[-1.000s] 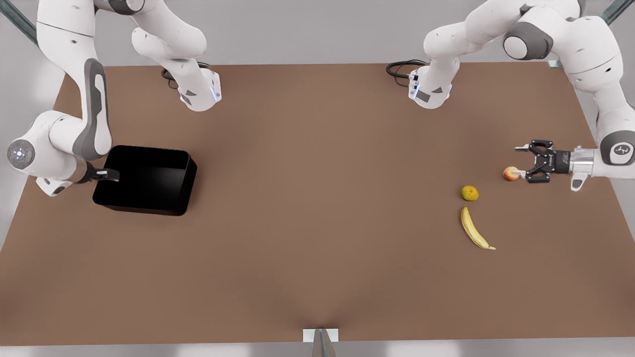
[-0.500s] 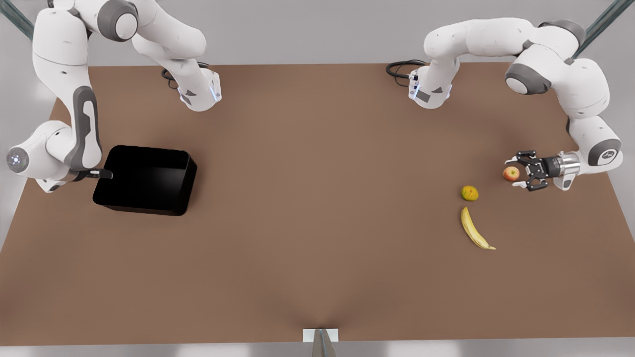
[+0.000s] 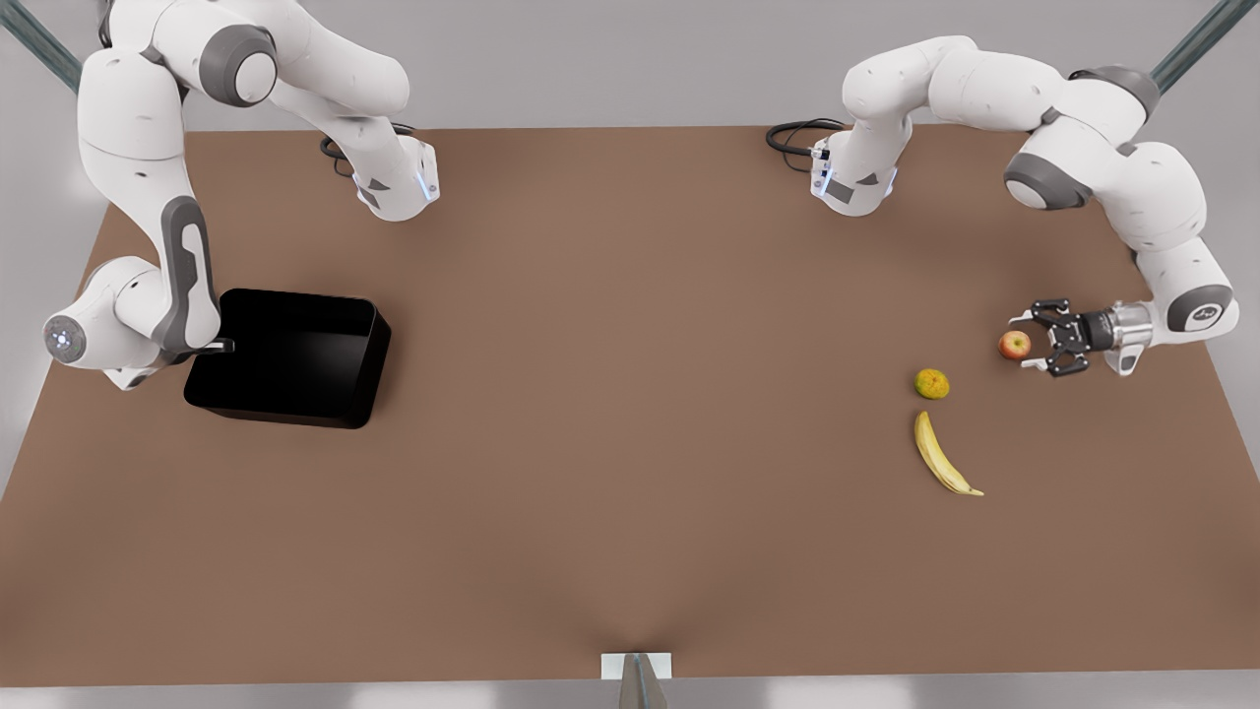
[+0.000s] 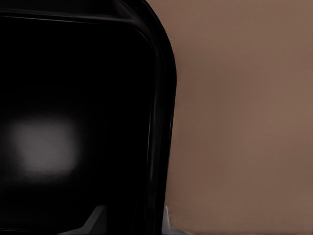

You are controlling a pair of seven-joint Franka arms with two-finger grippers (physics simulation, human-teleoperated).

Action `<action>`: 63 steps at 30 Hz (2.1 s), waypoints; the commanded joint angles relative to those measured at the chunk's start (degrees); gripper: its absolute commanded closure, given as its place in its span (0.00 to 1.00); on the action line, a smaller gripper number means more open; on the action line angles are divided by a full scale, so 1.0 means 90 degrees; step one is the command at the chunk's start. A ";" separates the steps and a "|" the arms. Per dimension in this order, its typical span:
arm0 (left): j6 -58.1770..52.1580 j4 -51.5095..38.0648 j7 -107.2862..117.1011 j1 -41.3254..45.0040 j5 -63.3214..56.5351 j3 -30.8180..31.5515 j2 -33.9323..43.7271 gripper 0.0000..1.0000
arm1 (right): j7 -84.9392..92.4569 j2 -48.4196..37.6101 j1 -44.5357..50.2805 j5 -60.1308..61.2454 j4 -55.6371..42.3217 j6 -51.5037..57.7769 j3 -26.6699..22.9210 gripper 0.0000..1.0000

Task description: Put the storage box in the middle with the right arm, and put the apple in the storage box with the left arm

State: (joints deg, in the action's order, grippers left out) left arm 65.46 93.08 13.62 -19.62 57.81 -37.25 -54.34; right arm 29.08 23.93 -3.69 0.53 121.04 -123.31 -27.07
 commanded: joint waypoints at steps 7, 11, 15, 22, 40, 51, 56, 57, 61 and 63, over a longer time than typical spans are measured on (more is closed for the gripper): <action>0.0587 0.0116 0.0010 0.0149 -0.0144 0.0007 -0.0047 0.00 | 0.0020 0.0017 0.0000 -0.0020 -0.0011 0.0039 0.0010 0.77; 0.1008 0.0253 -0.0020 0.0246 -0.0095 0.0027 -0.0066 0.00 | 0.0157 0.0037 0.0000 -0.0020 -0.0021 0.0039 0.0010 0.79; 0.1115 0.0361 -0.0186 0.0247 -0.0037 0.0027 -0.0105 0.02 | 0.0186 0.0037 0.0009 -0.0010 -0.0236 0.0352 0.0039 0.79; 0.1135 0.0341 -0.0186 0.0247 0.0129 0.0037 -0.0183 0.21 | 0.0313 -0.0032 0.0263 0.0205 -0.0920 0.1152 0.0361 0.79; -0.0154 -0.0089 0.1513 0.0735 -0.0066 -0.0198 0.0988 0.79 | -0.2958 0.1638 0.2510 0.0595 -0.4328 0.1055 0.3535 0.79; 0.2716 -0.0079 0.7255 0.1575 -0.0222 0.4001 0.3225 0.79 | -0.3300 0.1951 0.2744 0.0615 -0.4504 0.0430 0.3847 0.00; 0.5401 -0.0294 0.9823 0.2541 -0.0554 0.5535 0.2991 0.79 | -0.3280 0.0428 0.1807 0.0576 -0.4709 0.3045 0.3018 0.00; 0.5802 -0.0703 1.0399 0.3019 -0.0554 0.5535 0.2659 0.79 | -0.3290 0.0076 0.1533 0.0576 -0.4670 0.4012 0.2715 0.00; 0.7227 -0.1318 1.1845 0.4230 -0.0603 0.5525 0.2083 0.79 | -0.3300 -0.1671 0.1220 -0.0381 -0.4211 0.5400 0.2138 0.00; 0.7784 -0.1671 1.2285 0.4757 -0.0642 0.5496 0.1751 0.79 | -0.3290 -0.1741 0.1240 -0.0381 -0.4308 0.5420 0.2138 0.00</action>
State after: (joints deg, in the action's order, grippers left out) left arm 139.01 78.22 130.26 24.59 -1.69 11.97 -38.58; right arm -0.61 8.35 7.79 -2.90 82.27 -74.53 -7.81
